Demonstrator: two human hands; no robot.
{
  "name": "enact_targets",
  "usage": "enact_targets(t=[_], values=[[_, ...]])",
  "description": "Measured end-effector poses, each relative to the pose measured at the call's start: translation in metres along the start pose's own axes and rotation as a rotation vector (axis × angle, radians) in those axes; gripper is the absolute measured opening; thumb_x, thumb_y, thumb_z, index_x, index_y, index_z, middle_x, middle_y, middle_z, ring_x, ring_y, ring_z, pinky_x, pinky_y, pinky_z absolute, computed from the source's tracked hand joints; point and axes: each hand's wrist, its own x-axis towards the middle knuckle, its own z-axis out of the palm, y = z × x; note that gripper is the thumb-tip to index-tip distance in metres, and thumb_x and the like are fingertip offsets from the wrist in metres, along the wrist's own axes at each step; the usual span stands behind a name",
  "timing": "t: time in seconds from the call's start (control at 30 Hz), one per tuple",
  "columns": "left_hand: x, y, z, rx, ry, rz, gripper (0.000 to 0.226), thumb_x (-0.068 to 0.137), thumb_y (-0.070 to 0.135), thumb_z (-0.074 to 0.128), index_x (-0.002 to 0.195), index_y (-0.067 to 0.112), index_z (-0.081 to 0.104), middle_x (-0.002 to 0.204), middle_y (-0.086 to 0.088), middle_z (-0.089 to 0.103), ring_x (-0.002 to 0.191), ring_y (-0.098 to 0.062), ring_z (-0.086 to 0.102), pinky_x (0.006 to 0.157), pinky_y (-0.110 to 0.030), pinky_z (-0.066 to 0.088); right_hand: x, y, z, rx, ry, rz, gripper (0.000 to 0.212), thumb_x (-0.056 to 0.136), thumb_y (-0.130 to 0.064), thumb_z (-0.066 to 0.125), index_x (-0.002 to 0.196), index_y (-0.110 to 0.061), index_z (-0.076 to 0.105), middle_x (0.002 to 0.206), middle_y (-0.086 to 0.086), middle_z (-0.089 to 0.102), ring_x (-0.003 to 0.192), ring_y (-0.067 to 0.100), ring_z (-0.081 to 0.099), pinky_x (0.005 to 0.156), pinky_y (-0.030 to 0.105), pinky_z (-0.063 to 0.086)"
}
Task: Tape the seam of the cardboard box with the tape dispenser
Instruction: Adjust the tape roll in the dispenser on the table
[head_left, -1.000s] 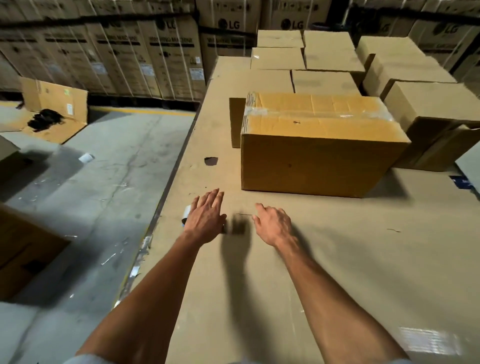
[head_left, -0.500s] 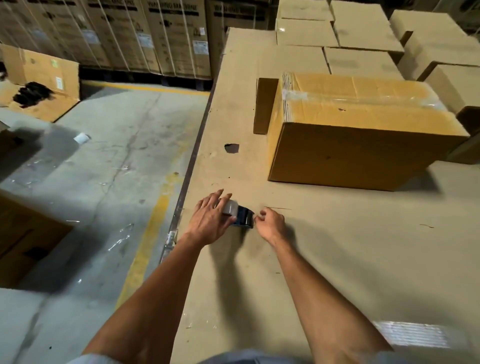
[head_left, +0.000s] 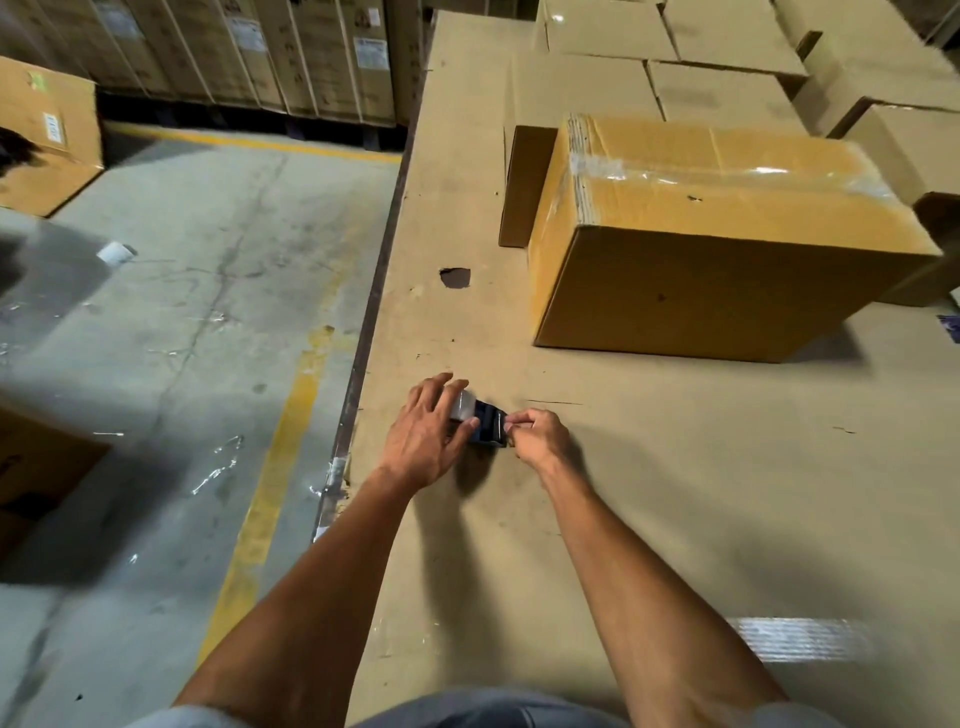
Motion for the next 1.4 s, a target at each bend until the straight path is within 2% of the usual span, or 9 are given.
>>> enact_targets(t=[0.13,0.27,0.5,0.63,0.77,0.87,1.03,1.23,1.4], values=[[-0.002,0.001,-0.001,-0.019,0.004,-0.015,0.069,0.107,0.068,0.035,0.16,0.025,0.035,0.168,-0.008,0.036,0.153,-0.03,0.036,0.124,-0.053,0.042,-0.004,0.0,0.006,0.051,-0.01,0.018,0.026,0.09,-0.02,0.065,0.112,-0.019,0.078,0.107,0.001,0.08,0.099,0.022,0.074,0.084,0.029,0.06],[-0.003,0.002,0.0,-0.02,0.005,-0.027,0.069,0.106,0.069,0.035,0.16,0.025,0.034,0.167,-0.008,0.035,0.153,-0.03,0.035,0.124,-0.053,0.042,-0.011,-0.002,0.007,-0.013,0.024,-0.026,0.028,0.096,-0.038,0.068,0.116,-0.02,0.077,0.112,0.003,0.079,0.107,0.025,0.072,0.082,0.024,0.048],[-0.003,0.002,0.0,-0.011,0.003,-0.03,0.066,0.108,0.065,0.041,0.161,0.025,0.034,0.168,-0.008,0.035,0.154,-0.029,0.033,0.124,-0.051,0.042,-0.011,-0.008,0.015,0.095,0.078,-0.034,0.011,0.086,-0.022,0.077,0.096,-0.02,0.081,0.1,0.0,0.081,0.099,0.022,0.073,0.091,0.032,0.058],[-0.002,0.001,0.0,-0.009,0.014,-0.022,0.065,0.108,0.063,0.043,0.16,0.024,0.036,0.167,-0.008,0.036,0.153,-0.029,0.035,0.123,-0.051,0.043,-0.001,-0.002,0.022,0.264,0.019,0.029,0.002,0.082,-0.026,0.077,0.084,-0.026,0.078,0.092,-0.001,0.08,0.091,0.022,0.075,0.09,0.042,0.063],[-0.003,-0.001,0.001,0.021,0.001,-0.013,0.066,0.11,0.063,0.038,0.167,0.031,0.028,0.175,-0.008,0.026,0.161,-0.032,0.026,0.129,-0.053,0.035,0.003,0.008,0.022,0.401,-0.044,0.058,0.014,0.09,-0.02,0.073,0.076,-0.021,0.076,0.091,0.008,0.079,0.094,0.029,0.076,0.091,0.048,0.063],[-0.005,0.0,0.004,0.06,-0.026,-0.01,0.066,0.111,0.065,0.029,0.172,0.043,0.016,0.183,-0.003,0.003,0.169,-0.03,0.003,0.137,-0.048,0.014,0.002,0.009,0.019,0.398,-0.053,0.041,0.018,0.091,-0.03,0.076,0.075,-0.022,0.074,0.087,0.008,0.08,0.09,0.026,0.078,0.092,0.047,0.063],[-0.002,0.009,0.006,0.218,-0.028,0.043,0.066,0.114,0.061,0.028,0.174,0.036,0.012,0.181,0.002,-0.016,0.167,-0.025,-0.016,0.137,-0.049,0.001,0.017,0.014,0.029,0.255,0.035,0.042,0.021,0.075,-0.04,0.081,0.063,-0.024,0.073,0.075,0.005,0.079,0.081,0.029,0.077,0.083,0.046,0.065],[0.006,0.021,0.005,0.307,-0.036,0.109,0.064,0.112,0.06,0.029,0.171,0.035,0.027,0.183,0.0,-0.004,0.169,-0.028,-0.008,0.137,-0.052,0.01,-0.015,-0.011,0.011,0.115,0.117,0.02,0.02,0.091,-0.032,0.074,0.1,-0.017,0.082,0.102,0.009,0.08,0.101,0.03,0.072,0.088,0.028,0.054],[0.009,0.025,0.012,0.308,-0.019,0.058,0.057,0.116,0.045,0.036,0.169,0.025,0.035,0.182,-0.006,0.007,0.169,-0.032,-0.003,0.137,-0.052,0.01,-0.011,-0.01,0.014,0.071,0.126,0.007,0.02,0.093,-0.022,0.068,0.103,-0.013,0.082,0.108,0.015,0.079,0.107,0.034,0.071,0.091,0.031,0.055]])
